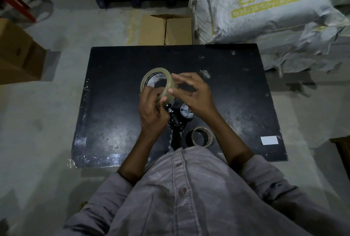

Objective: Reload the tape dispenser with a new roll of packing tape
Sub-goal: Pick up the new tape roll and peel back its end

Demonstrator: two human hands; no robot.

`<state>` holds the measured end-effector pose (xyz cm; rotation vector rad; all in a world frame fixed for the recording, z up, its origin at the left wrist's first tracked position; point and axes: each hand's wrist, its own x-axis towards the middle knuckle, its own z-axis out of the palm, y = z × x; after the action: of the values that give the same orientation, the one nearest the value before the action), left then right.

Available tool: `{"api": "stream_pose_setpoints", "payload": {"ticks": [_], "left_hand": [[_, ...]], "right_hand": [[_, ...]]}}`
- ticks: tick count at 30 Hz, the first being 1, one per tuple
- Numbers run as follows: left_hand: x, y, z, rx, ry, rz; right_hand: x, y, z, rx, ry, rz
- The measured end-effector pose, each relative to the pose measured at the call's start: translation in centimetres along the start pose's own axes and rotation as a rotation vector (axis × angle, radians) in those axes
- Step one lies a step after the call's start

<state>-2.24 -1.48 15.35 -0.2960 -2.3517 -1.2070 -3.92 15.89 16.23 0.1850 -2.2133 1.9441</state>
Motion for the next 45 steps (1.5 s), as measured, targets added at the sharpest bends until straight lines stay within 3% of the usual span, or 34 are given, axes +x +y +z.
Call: {"api": "stream_pose_setpoints", "payload": {"ticks": [5,11,17,26,34,45], "left_hand": [[0.0,-0.5,0.1,0.009,0.001,0.021],[0.0,-0.6,0.2,0.012,0.019,-0.015],[0.2,-0.7,0.2,0.047,0.03,-0.02],[0.3,-0.4,0.0,0.099,0.034,0.078],[0.9,0.0,-0.1,0.056,0.043,0.102],[1.2,0.5,0.0,0.045,0.06,0.127]], "right_hand": [[0.3,0.6,0.2,-0.171,0.144,-0.122],[-0.1,0.5,0.7,-0.225,0.12,-0.157],[-0.2,0.3,1.0,-0.339,0.118,-0.302],[-0.1,-0.3,0.7,-0.368,0.12,-0.279],[0.0,-0.6,0.3,-0.212,0.125,-0.153],[0.4,-0.7,0.0,-0.199,0.14,-0.093]]}}
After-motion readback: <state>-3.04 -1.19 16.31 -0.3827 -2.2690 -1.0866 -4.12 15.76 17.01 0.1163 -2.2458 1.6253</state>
